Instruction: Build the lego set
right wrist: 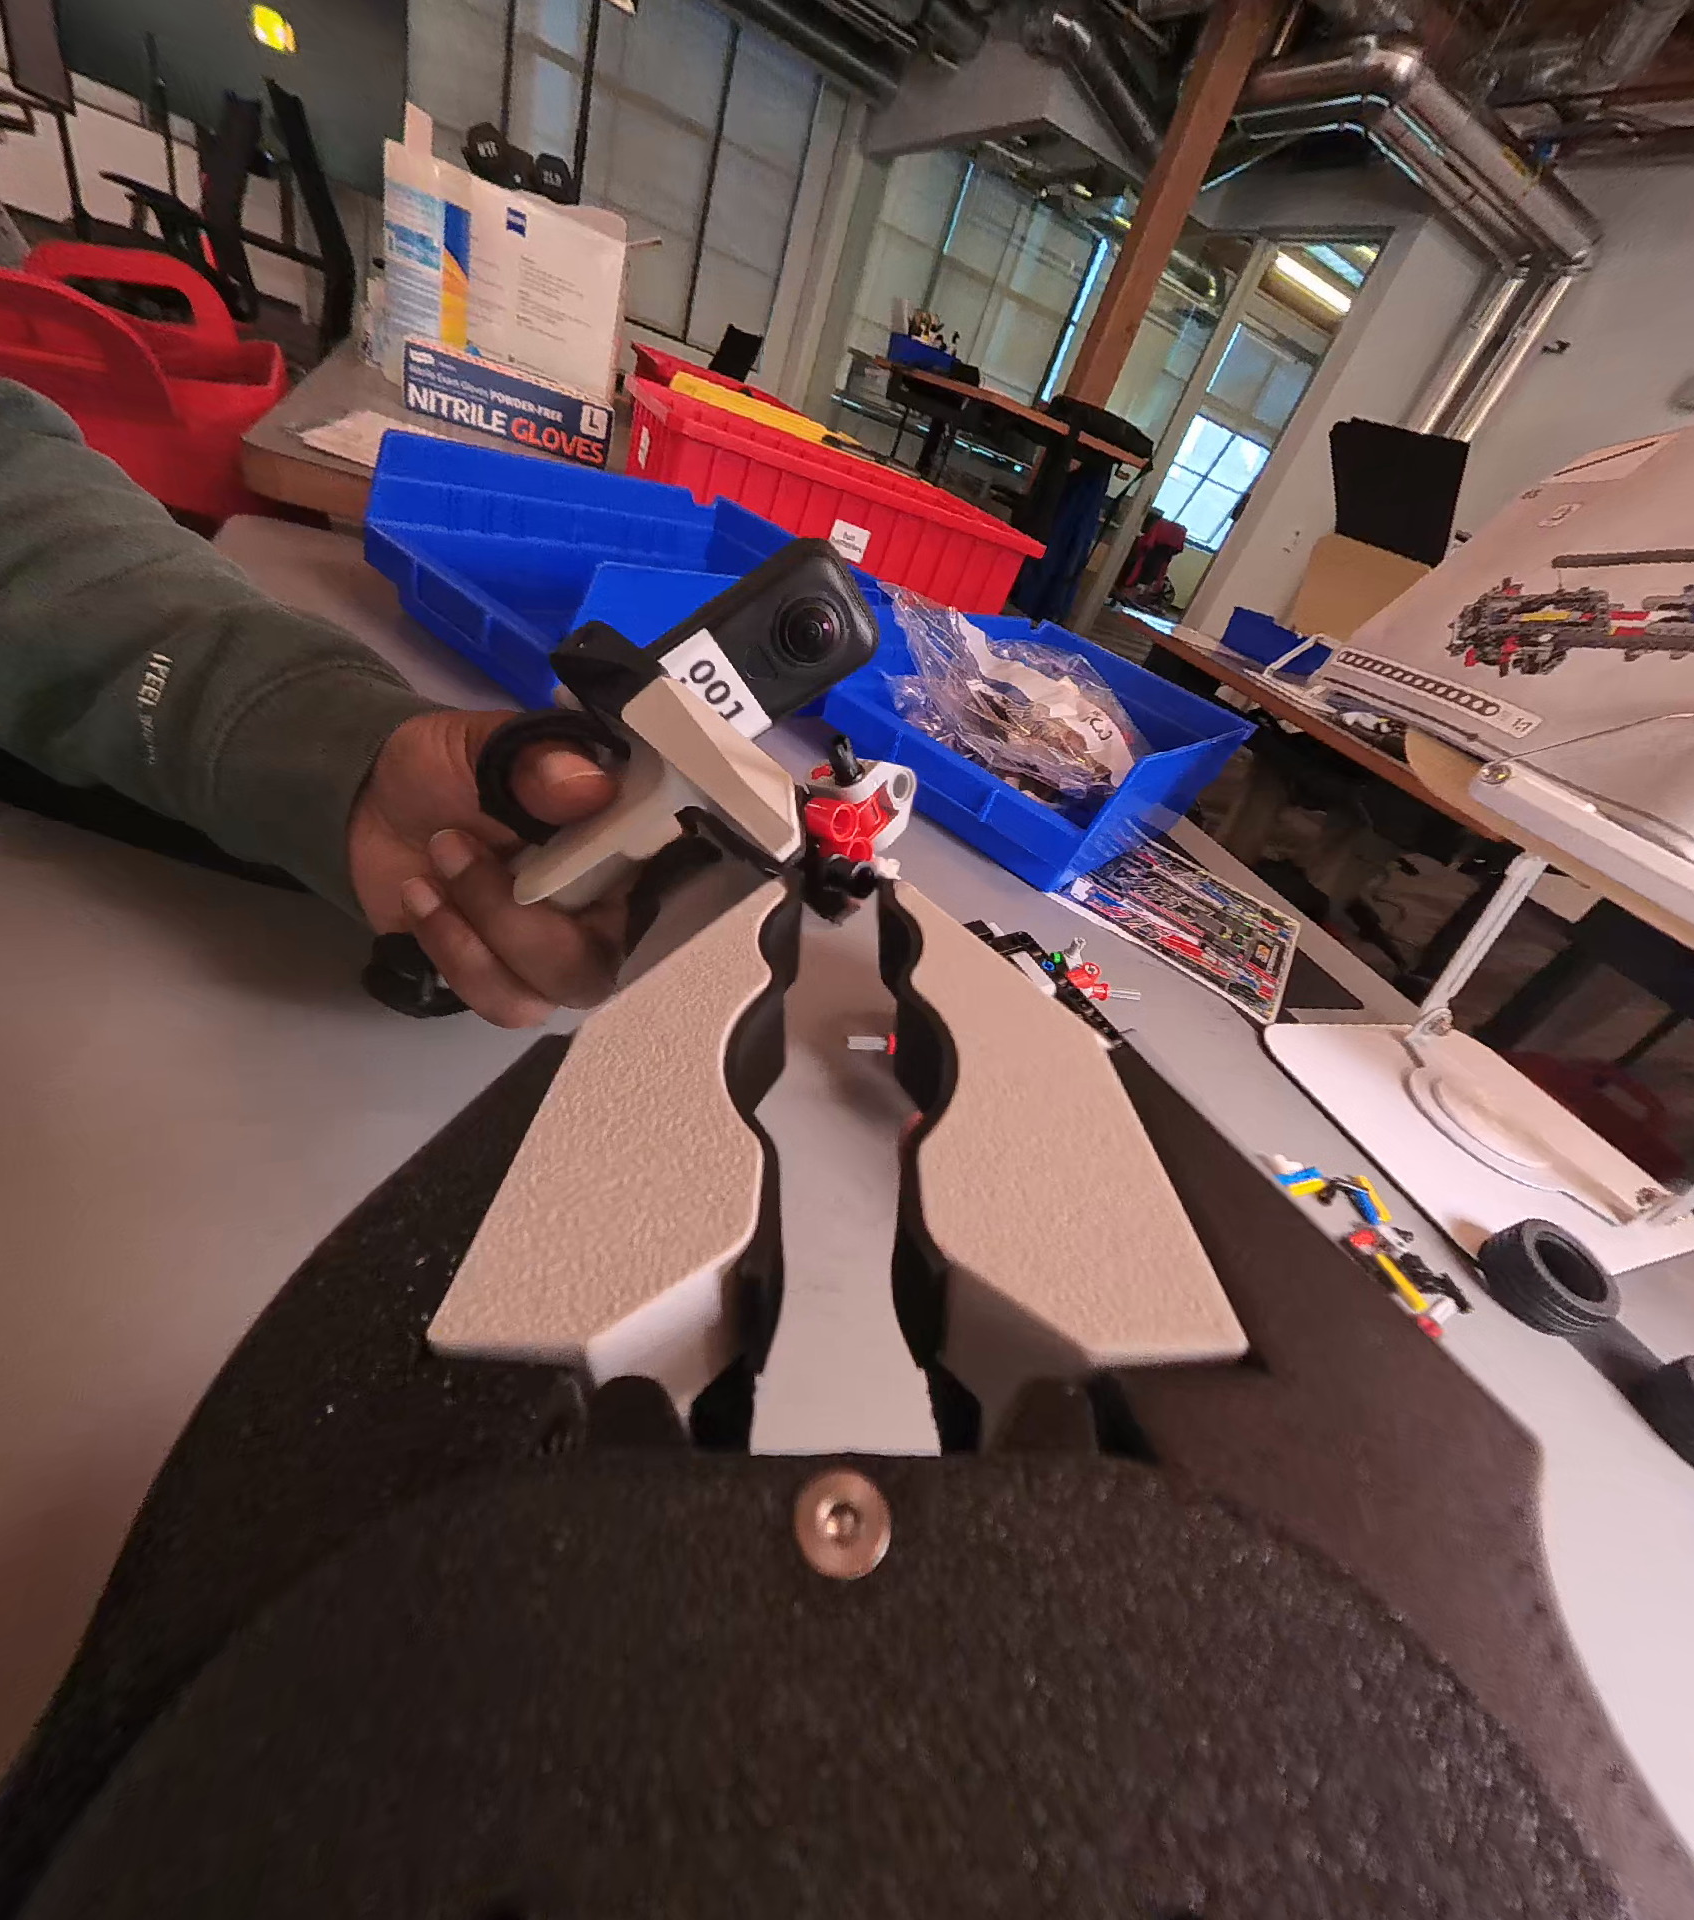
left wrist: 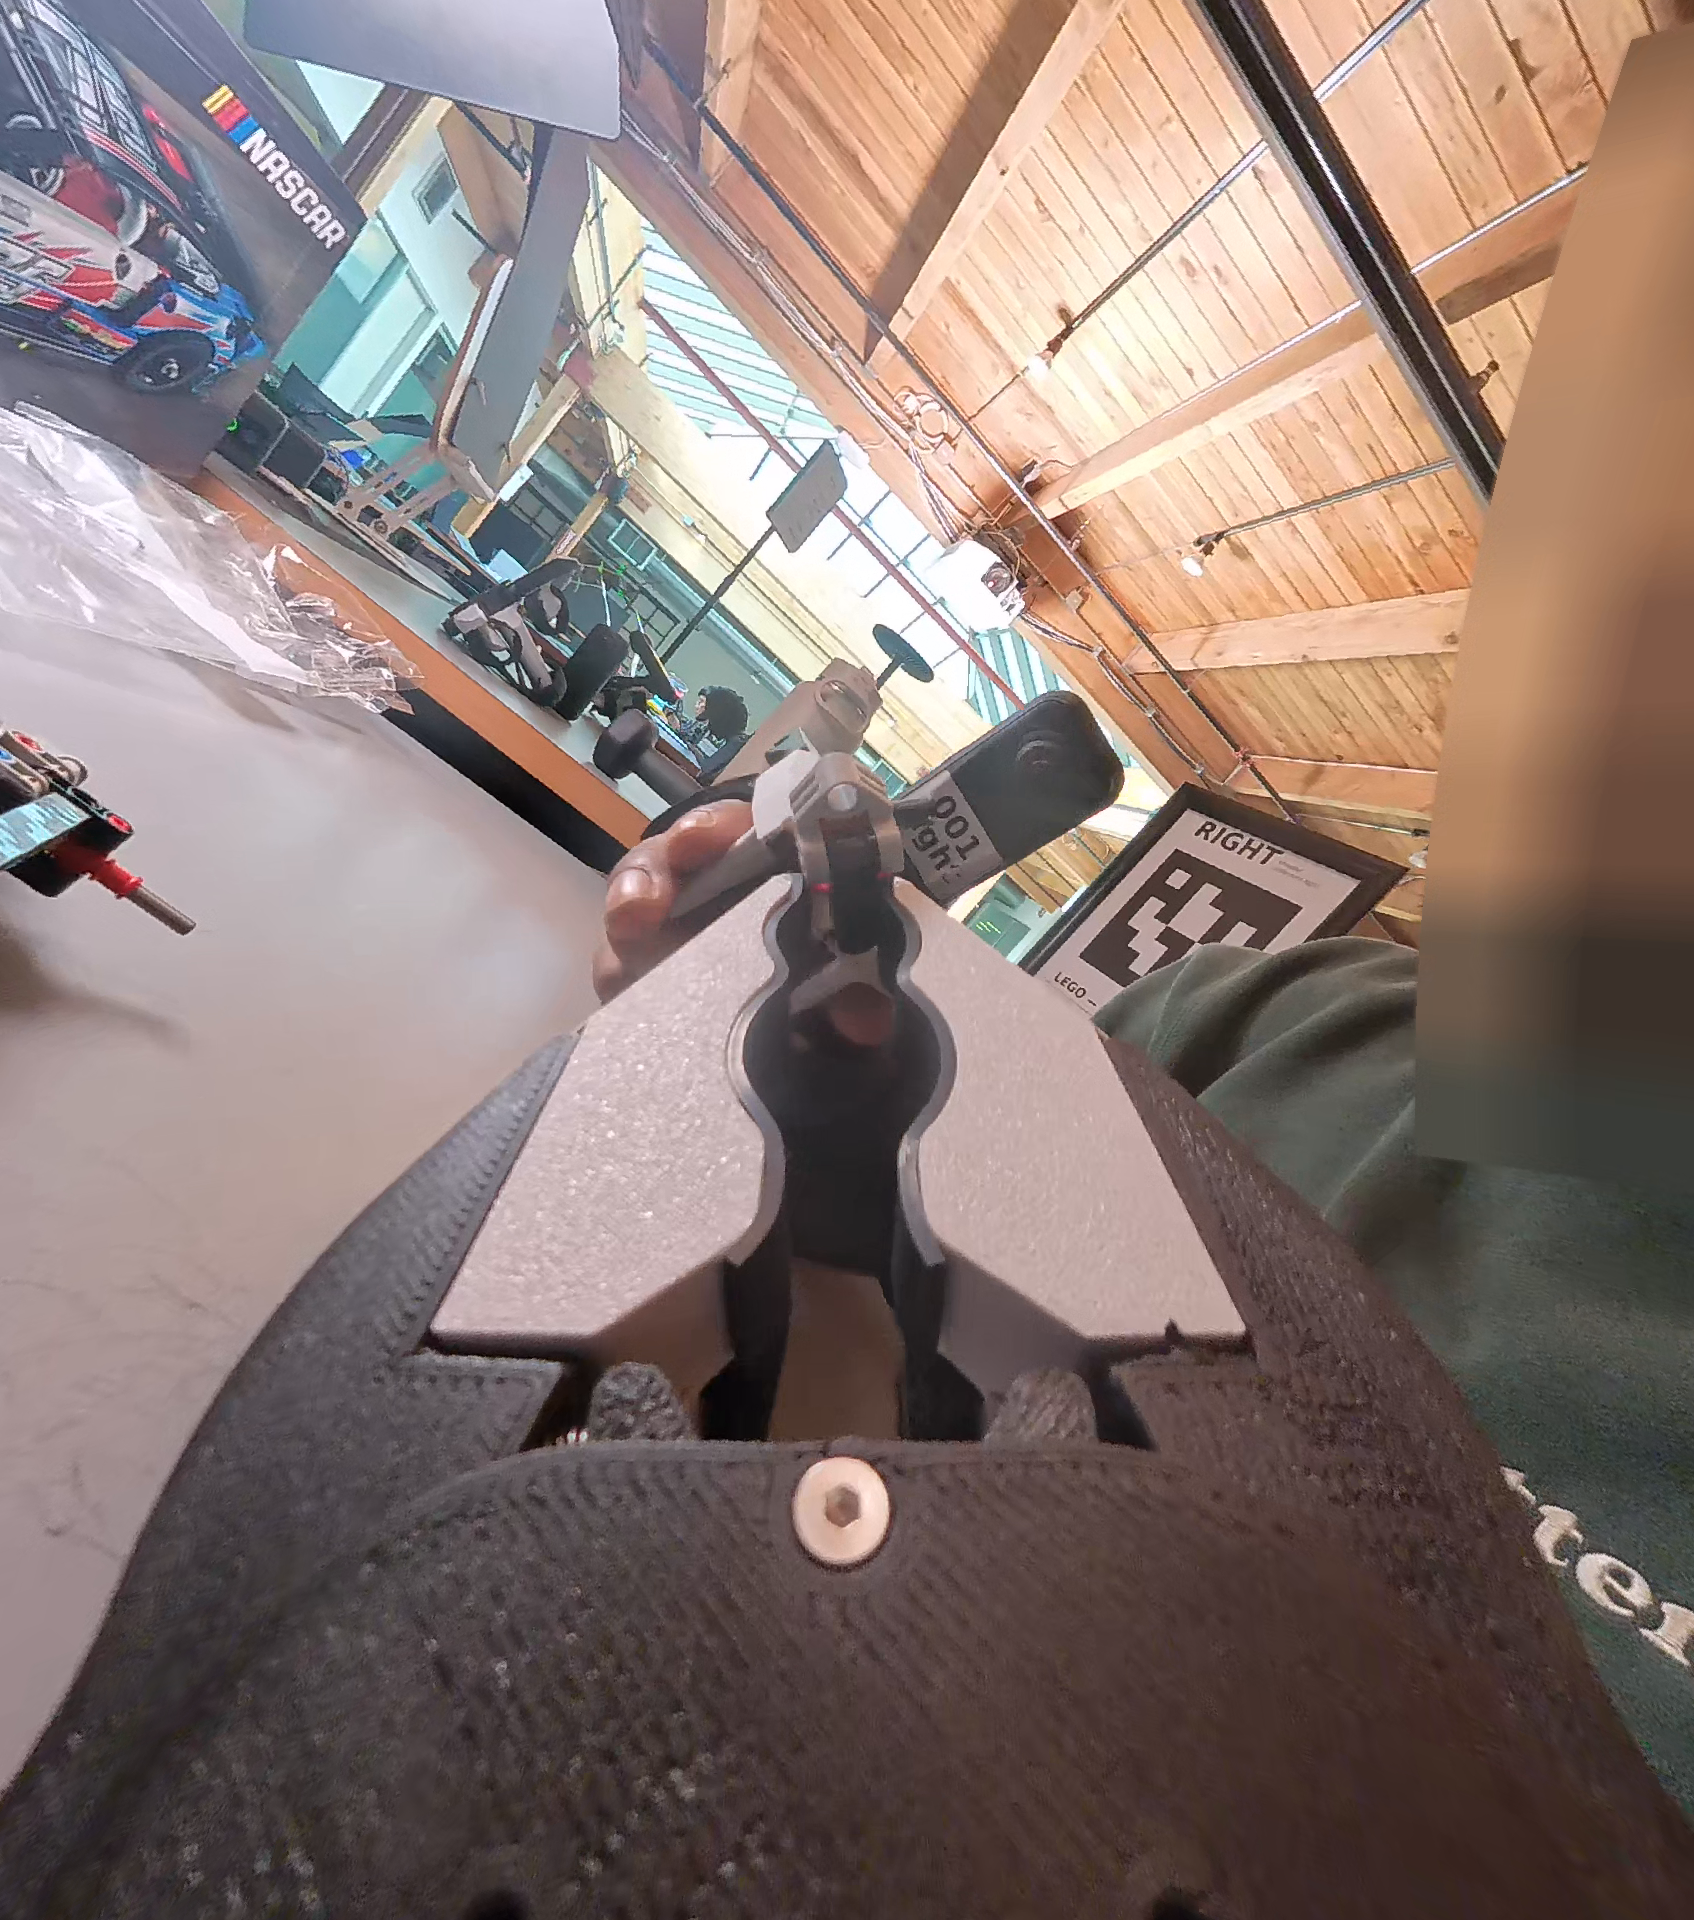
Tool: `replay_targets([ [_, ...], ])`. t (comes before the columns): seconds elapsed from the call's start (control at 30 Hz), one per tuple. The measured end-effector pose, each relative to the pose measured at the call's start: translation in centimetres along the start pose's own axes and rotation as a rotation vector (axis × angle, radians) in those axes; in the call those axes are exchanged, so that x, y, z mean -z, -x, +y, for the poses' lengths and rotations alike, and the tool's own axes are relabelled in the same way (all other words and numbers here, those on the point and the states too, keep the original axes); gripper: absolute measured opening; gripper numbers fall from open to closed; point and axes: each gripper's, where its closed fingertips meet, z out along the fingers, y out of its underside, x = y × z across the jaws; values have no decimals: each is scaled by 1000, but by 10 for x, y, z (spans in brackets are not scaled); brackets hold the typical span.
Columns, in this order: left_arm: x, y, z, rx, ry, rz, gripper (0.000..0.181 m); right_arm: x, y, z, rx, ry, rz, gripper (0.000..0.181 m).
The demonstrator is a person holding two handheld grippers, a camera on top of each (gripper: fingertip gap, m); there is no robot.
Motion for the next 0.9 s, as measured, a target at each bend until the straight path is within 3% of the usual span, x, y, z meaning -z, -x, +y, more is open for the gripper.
replay_targets([
  [0.13,0,1,0,-22,-3,-7,9,-2,3,0,-69,2,-37,25],
  [0.23,-2,-1,2,-57,5,-4,10,-3,6,0,-75,5,-40,17],
  [0.9,1,5,-1,-77,-17,-47,10,-2,-2,6,-118,13,-9,16],
])
